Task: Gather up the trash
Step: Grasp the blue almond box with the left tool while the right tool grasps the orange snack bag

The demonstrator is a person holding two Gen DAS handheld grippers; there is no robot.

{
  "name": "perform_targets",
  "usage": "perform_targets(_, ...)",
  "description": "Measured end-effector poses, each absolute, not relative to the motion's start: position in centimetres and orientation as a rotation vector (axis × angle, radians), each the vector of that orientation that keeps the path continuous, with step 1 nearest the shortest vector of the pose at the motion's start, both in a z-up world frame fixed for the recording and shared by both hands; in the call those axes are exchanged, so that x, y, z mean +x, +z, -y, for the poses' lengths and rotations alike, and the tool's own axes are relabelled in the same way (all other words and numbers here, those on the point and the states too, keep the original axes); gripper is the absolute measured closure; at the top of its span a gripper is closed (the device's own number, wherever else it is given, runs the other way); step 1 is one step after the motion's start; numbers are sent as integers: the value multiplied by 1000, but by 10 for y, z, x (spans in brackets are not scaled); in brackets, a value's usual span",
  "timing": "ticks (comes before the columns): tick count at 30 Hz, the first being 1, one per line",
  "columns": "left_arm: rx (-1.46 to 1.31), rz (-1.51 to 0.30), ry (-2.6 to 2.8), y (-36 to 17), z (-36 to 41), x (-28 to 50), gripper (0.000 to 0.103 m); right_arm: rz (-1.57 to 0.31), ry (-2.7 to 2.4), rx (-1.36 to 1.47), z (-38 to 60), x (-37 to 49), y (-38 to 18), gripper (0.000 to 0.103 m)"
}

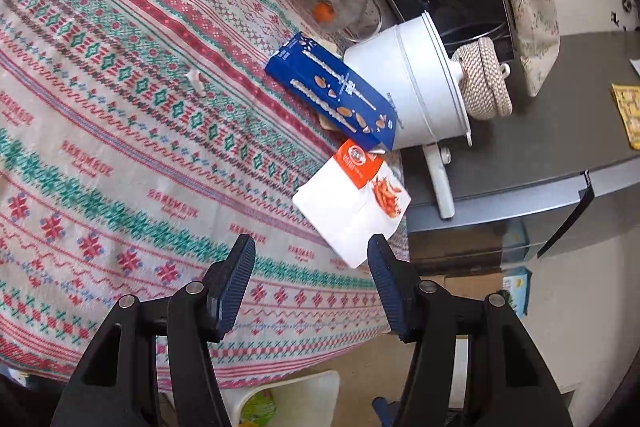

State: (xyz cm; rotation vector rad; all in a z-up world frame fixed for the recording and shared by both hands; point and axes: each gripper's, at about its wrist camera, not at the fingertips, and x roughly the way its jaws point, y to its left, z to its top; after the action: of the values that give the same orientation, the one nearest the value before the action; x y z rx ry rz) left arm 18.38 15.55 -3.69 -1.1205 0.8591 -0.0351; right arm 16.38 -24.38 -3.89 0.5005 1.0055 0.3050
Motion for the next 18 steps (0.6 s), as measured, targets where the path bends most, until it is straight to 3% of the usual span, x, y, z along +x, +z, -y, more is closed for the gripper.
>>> perform_targets(18, -1358, -782, -82, -83, -171, 320, 34, -1034, 405, 435, 187, 323, -42, 36)
